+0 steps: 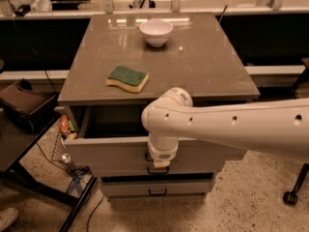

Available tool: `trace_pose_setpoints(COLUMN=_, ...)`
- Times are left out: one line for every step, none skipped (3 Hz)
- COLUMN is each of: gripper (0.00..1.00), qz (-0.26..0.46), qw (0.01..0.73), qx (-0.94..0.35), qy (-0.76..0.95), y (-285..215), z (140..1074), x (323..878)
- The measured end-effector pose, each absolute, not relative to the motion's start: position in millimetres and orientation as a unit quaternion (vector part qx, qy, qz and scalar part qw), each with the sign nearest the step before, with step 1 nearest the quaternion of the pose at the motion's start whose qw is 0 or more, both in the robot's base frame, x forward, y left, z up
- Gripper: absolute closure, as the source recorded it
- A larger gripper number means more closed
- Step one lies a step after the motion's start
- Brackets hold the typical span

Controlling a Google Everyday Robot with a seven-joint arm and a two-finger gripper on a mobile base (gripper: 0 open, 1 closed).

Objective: Open top drawer

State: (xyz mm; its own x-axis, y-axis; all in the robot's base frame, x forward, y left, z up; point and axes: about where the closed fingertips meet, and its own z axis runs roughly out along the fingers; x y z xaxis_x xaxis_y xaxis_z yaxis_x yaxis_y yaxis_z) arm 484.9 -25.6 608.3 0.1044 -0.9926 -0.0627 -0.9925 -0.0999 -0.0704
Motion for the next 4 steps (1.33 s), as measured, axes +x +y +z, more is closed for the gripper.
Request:
trace_pose_setpoints(gripper=1.00, qz=-0.001, qw=0.047, qx=-0.740, qy=0.670, y=-26.6, z=609.1, x=483.0)
trace_pose_setpoints(gripper=1.00, qz=-0.001, qw=0.047, qx=-0.740, qy=0.671, y=-26.6, z=609.1, x=483.0)
trace_pose_setpoints(gripper=1.00, qz=-0.005, qw=0.049, qx=-0.736, qy=0.676, y=-30.1, z=611.1, x=475.9)
trace_pose_setpoints(gripper=1.00, qz=-0.005, qw=0.049, qx=-0.736, qy=0.676, y=-30.1, z=609.7, x=475.9)
